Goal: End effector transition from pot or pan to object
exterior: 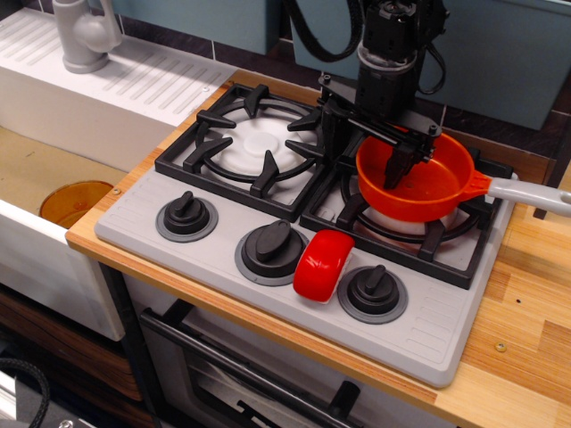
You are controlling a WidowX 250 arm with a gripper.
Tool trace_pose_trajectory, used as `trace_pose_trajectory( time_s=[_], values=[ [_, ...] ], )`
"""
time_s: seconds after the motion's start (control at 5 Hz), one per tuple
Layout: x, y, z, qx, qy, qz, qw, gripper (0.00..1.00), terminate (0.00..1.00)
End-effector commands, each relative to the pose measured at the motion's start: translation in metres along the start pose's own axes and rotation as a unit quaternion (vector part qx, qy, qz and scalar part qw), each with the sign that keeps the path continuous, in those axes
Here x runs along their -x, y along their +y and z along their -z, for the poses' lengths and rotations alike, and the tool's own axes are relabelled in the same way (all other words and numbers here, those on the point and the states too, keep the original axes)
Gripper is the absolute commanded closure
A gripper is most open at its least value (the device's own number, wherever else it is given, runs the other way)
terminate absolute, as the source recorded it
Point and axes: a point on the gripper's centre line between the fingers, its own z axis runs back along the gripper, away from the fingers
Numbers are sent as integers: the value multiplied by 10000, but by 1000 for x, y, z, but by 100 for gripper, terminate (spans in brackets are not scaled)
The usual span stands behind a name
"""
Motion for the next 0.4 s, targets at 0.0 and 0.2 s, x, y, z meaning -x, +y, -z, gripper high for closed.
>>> trace_pose_trajectory(
  time_s=[0.0,0.2],
  values=[
    [0,0,0,0,0,0,10000,0,0],
    [0,-7,-22,1,140,-79,9999,0,0]
  ],
)
